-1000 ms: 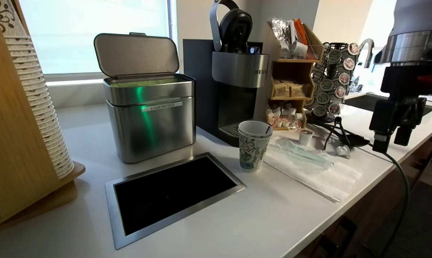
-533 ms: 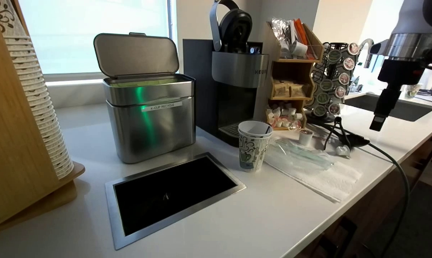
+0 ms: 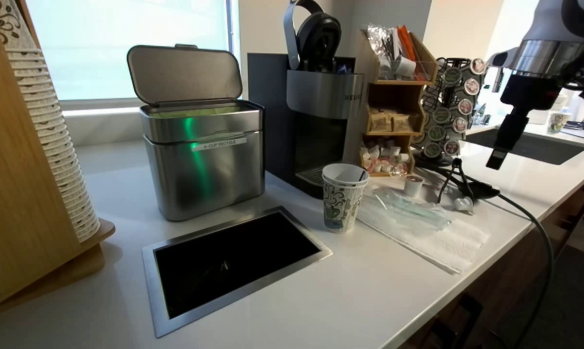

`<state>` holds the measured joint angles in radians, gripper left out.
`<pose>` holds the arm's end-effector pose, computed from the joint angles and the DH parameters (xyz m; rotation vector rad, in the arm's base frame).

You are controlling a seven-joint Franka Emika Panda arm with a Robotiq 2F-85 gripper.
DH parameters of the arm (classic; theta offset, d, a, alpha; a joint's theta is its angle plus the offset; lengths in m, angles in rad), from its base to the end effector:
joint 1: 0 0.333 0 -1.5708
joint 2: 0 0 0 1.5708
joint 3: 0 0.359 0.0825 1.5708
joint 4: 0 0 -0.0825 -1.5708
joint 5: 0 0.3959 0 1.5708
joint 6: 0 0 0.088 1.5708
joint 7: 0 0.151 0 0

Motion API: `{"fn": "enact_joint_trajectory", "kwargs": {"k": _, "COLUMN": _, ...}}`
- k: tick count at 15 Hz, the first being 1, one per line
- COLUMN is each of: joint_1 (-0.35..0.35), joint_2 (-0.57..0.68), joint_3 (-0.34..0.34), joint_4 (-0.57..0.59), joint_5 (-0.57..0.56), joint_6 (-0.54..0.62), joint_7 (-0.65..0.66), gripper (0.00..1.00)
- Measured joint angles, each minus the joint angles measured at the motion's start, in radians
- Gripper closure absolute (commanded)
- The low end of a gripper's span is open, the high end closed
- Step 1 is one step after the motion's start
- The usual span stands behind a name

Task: Remove one coffee pod from the stand on the right and put it on the countertop then place one coffee pod from the counter in the coffee maker chamber.

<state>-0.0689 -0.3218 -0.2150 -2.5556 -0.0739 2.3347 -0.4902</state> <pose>0.4130 -0.1225 0.3764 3.0868 0.4074 0.1449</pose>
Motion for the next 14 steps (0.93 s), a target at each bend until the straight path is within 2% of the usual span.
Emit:
{"fn": "enact_joint_trajectory", "kwargs": {"k": 4, "joint_1": 0.043, "joint_2": 0.023, "joint_3": 0.001, "joint_4": 0.032, "joint_5": 0.020, "joint_6": 0.201, "joint_7": -0.089, "gripper": 0.00}}
{"fn": "enact_joint_trajectory", "kwargs": {"k": 8, "joint_1": 0.069, "joint_2": 0.093, "joint_3": 0.014, "joint_4": 0.099, "joint_5": 0.015, "joint_6": 0.280, "joint_7": -0.134, "gripper": 0.00}}
{"fn": "enact_joint_trajectory", "kwargs": {"k": 14, "joint_1": 0.023, "joint_2": 0.136, "joint_3": 0.015, "joint_4": 0.123, "joint_5": 0.043, "joint_6": 0.429, "joint_7": 0.071, "gripper": 0.00}}
